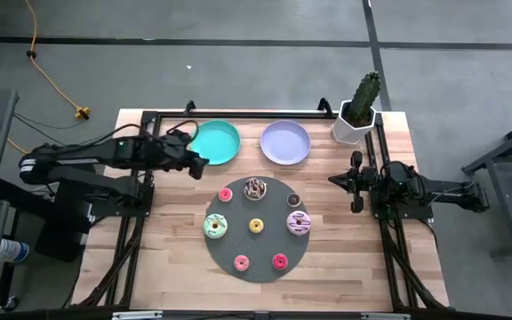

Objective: Pick & Place donuts
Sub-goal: Put the small orange donut on the green plate

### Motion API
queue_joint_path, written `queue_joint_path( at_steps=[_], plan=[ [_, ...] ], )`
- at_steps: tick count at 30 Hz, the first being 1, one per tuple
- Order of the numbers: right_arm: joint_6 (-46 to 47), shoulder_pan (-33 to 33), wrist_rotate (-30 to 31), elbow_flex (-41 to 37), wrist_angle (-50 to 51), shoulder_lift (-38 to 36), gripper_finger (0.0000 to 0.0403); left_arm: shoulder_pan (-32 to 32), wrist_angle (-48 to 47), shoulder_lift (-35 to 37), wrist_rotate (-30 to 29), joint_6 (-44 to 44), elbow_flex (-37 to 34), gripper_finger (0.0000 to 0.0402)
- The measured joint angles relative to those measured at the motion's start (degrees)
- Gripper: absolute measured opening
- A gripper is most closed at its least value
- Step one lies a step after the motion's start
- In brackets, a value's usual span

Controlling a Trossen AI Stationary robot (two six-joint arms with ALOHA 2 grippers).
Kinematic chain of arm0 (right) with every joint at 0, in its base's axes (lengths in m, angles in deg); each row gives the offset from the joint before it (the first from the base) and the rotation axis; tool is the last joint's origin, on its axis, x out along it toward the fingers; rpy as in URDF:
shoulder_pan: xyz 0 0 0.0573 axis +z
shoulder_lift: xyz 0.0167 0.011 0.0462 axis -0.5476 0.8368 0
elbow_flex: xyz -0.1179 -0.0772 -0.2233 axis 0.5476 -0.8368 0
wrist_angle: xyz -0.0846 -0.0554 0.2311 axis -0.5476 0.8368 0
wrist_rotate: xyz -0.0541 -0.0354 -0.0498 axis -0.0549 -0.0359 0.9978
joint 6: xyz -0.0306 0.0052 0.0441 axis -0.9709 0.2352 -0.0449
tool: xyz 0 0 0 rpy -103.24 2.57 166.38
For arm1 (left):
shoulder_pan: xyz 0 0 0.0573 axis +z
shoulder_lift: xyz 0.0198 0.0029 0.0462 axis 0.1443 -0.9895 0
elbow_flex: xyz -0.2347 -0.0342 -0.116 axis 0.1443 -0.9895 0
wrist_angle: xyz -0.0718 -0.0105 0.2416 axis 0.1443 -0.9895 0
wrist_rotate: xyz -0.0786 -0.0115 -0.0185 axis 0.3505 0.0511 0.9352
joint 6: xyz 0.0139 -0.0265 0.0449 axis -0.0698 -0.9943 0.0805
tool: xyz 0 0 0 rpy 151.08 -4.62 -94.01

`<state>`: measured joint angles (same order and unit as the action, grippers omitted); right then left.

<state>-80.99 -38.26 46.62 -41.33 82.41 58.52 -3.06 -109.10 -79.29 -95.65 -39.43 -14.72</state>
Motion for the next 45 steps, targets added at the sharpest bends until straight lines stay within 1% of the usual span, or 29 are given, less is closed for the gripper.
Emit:
queue_joint_path(
  at_steps=[6,10,17,26,29,35,45],
  plan=[
    [0.0,0.0,0.0,0.0,0.0,0.0,0.0,0.0,-1.5,-3.9,0.0,-4.7,0.0,0.023],
    [0.0,0.0,0.0,0.0,0.0,0.0,0.0,0.0,-1.5,-6.4,0.2,-5.5,0.0,0.023],
    [0.0,0.0,0.0,0.0,0.0,0.0,0.0,0.0,-1.4,-10.8,0.3,-9.3,0.0,0.023],
    [0.0,0.0,0.0,0.0,0.0,0.0,0.0,0.0,-0.7,-16.3,4.6,-12.8,0.0,0.023],
    [0.0,0.0,0.0,0.0,0.0,0.0,0.0,0.0,-0.6,-17.3,5.0,-13.7,0.0,0.023],
    [0.0,0.0,0.0,0.0,0.0,0.0,0.0,0.0,-0.7,-17.9,5.0,-13.0,0.0,0.023],
    [0.0,0.0,0.0,0.0,0.0,0.0,0.0,0.0,-0.7,-17.9,5.9,-4.6,0.0,0.023]
  ],
)
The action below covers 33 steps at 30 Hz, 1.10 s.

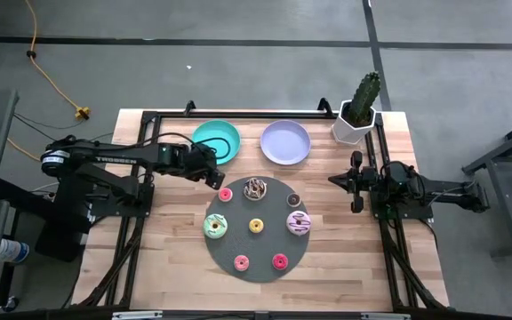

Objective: Pick & Place donuts
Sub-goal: Put the small orange donut on the green plate

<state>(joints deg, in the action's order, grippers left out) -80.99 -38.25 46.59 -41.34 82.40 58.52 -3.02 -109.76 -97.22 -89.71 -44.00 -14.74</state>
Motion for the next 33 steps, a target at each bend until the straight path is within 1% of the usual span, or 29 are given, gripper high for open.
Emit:
queue_joint_path(
  at_steps=[4,9,11,14,19,24,28,30,33],
  plan=[
    [0.0,0.0,0.0,0.0,0.0,0.0,0.0,0.0,-0.4,0.0,0.5,3.7,1.9,0.023],
    [0.0,0.0,0.0,0.0,0.0,0.0,0.0,0.0,-0.4,-1.7,0.0,12.5,6.2,0.023],
    [0.0,0.0,0.0,0.0,0.0,0.0,0.0,0.0,-1.5,-3.2,0.2,16.9,8.4,0.023],
    [0.0,0.0,0.0,0.0,0.0,0.0,0.0,0.0,-2.6,-6.6,2.0,22.6,11.5,0.023],
    [0.0,0.0,0.0,0.0,0.0,0.0,0.0,0.0,-9.9,-12.7,5.3,27.2,17.1,0.023],
    [0.0,0.0,0.0,0.0,0.0,0.0,0.0,0.0,-15.7,-16.8,5.9,27.9,20.5,0.023],
    [0.0,0.0,0.0,0.0,0.0,0.0,0.0,0.0,-15.3,-17.7,5.9,26.3,21.2,0.0236],
    [0.0,0.0,0.0,0.0,0.0,0.0,0.0,0.0,-15.5,-17.9,5.9,25.0,21.1,0.0251],
    [0.0,0.0,0.0,0.0,0.0,0.0,0.0,0.0,-15.3,-18.0,5.7,21.7,21.1,0.0291]
  ],
)
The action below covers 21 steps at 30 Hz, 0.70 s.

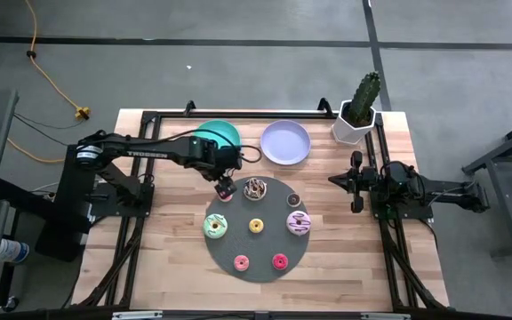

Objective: Pick & Place donuts
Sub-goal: Put the small orange donut on the green plate

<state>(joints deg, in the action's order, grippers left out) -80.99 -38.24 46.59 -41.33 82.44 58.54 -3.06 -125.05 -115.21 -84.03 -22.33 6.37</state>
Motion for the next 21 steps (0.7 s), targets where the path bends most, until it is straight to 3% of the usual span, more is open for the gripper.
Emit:
queue_joint_path(
  at_steps=[7,12,21],
  plan=[
    [0.0,0.0,0.0,0.0,0.0,0.0,0.0,0.0,-1.9,0.0,1.4,-16.0,0.0,0.0389],
    [0.0,0.0,0.0,0.0,0.0,0.0,0.0,-0.8,-1.6,-1.4,4.3,-23.4,0.0,0.0393],
    [0.0,0.0,0.0,0.0,0.1,0.0,0.0,-1.1,-0.9,-10.3,8.4,-22.8,0.0,0.0399]
  ],
)
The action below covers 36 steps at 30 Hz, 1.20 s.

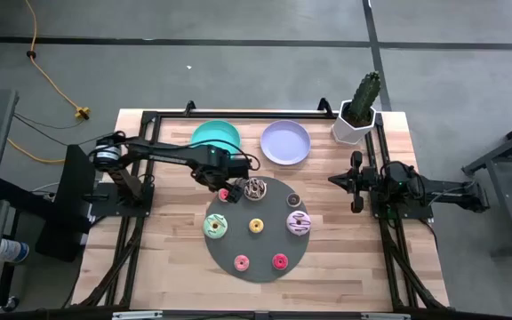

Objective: Pick & Place donuts
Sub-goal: Put the small orange donut on the green plate

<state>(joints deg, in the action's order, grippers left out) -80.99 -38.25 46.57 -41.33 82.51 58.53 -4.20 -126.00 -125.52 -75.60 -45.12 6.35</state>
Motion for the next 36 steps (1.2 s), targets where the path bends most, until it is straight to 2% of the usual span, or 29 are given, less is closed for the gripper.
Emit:
queue_joint_path(
  at_steps=[7,13,22,36],
  plan=[
    [0.0,0.0,0.0,0.0,0.0,0.0,0.0,0.0,0.0,-5.2,1.4,2.3,-0.1,0.04],
    [0.0,0.0,0.0,0.0,0.0,0.0,0.0,0.0,3.8,-8.1,1.6,2.5,0.0,0.04],
    [0.0,0.0,0.0,0.0,0.0,0.0,0.0,0.1,7.7,-8.6,-0.8,-2.3,0.0,0.04],
    [0.0,0.0,0.0,0.0,-0.1,0.0,0.0,1.6,4.9,-8.6,-0.1,-0.5,0.0,0.0399]
  ],
)
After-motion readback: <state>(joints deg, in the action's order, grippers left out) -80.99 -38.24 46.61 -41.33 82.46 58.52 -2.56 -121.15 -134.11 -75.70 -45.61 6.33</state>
